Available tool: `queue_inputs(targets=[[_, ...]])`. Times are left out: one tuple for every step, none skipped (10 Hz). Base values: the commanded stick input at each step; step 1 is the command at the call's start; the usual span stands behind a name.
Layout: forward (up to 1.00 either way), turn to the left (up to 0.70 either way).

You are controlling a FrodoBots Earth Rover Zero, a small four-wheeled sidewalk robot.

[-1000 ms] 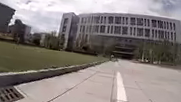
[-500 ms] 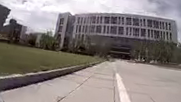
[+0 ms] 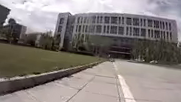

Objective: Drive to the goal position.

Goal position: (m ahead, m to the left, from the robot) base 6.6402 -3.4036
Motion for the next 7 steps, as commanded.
queue_inputs(targets=[[0.70, 0.00], [0.70, 0.00], [0.70, 0.00], [0.70, 0.00], [0.70, 0.00], [0.70, 0.00], [0.70, 0.00]])
